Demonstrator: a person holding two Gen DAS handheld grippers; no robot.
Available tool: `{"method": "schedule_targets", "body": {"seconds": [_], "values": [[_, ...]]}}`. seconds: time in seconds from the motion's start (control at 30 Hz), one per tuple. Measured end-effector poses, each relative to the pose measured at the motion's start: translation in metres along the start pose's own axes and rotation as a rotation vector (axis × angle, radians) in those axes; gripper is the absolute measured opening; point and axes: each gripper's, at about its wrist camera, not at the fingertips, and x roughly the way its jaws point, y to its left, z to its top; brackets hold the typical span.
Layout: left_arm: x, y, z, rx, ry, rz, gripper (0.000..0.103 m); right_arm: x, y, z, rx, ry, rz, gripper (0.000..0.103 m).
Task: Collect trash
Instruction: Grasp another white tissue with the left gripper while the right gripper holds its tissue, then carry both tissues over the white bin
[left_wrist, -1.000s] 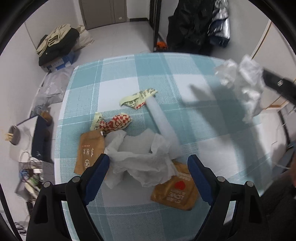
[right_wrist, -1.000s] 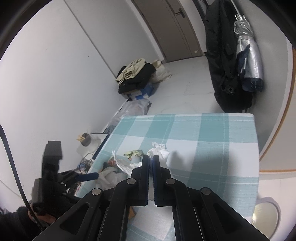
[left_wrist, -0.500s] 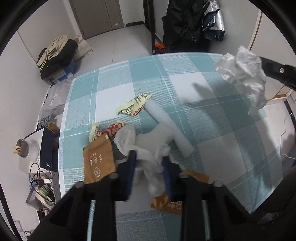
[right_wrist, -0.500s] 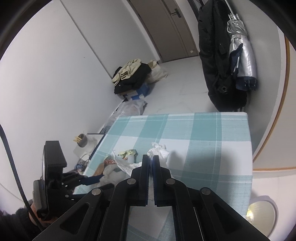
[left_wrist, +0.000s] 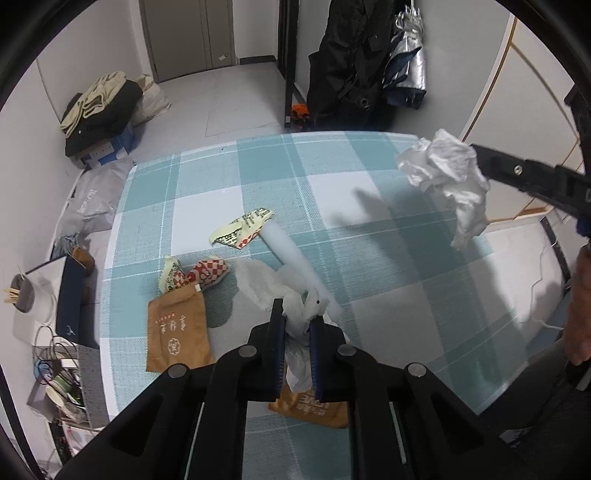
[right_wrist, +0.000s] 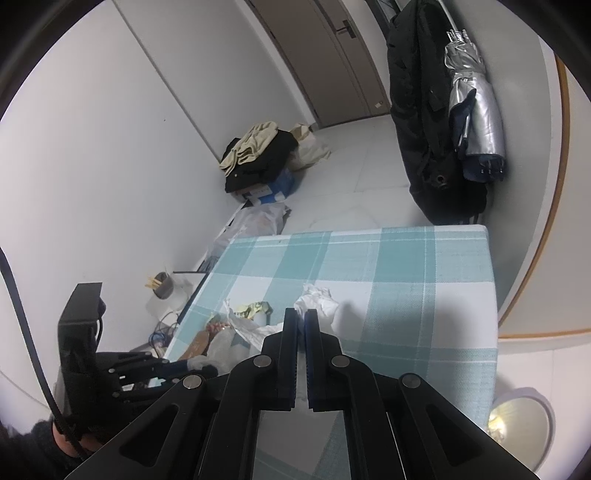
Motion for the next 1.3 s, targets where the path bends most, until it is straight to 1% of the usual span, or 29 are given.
{"method": "schedule_targets", "body": {"seconds": [0.3, 0.5, 0.63, 0.7, 0.83, 0.9, 1.03, 1.3], "values": [[-0.018, -0.004, 0.001, -0.034, -0.063, -0.079, 0.007, -0.020, 0.001, -0.004, 0.013, -0.043, -0.010, 0.003], [-0.038, -0.008, 0.002, -0.029, -0.125, -0.095, 0.007, -0.040, 0.004, -0.013, 0.033, -0.071, -0.032, 0.003], [-0.057, -0.007, 0.003, -0.054, -0.170, -0.121, 0.007, -0.062, 0.010, -0.016, 0.037, -0.104, -0.045, 0.003], [-0.068, -0.008, 0.004, -0.059, -0.198, -0.123, 0.007, -0.073, 0.014, -0.019, 0.040, -0.118, -0.041, 0.003], [-0.086, -0.013, 0.006, -0.075, -0.239, -0.136, 0.007, -0.098, 0.027, -0.025, 0.030, -0.151, -0.030, 0.003], [-0.095, -0.018, 0.006, -0.087, -0.261, -0.154, 0.007, -0.110, 0.034, -0.026, 0.020, -0.171, -0.027, 0.003], [-0.110, -0.031, 0.008, -0.077, -0.298, -0.162, 0.007, -0.144, 0.042, -0.029, -0.005, -0.223, -0.023, 0.003], [-0.133, -0.063, 0.016, -0.044, -0.345, -0.192, 0.007, -0.210, 0.038, -0.033, -0.011, -0.326, -0.025, 0.003]]}}
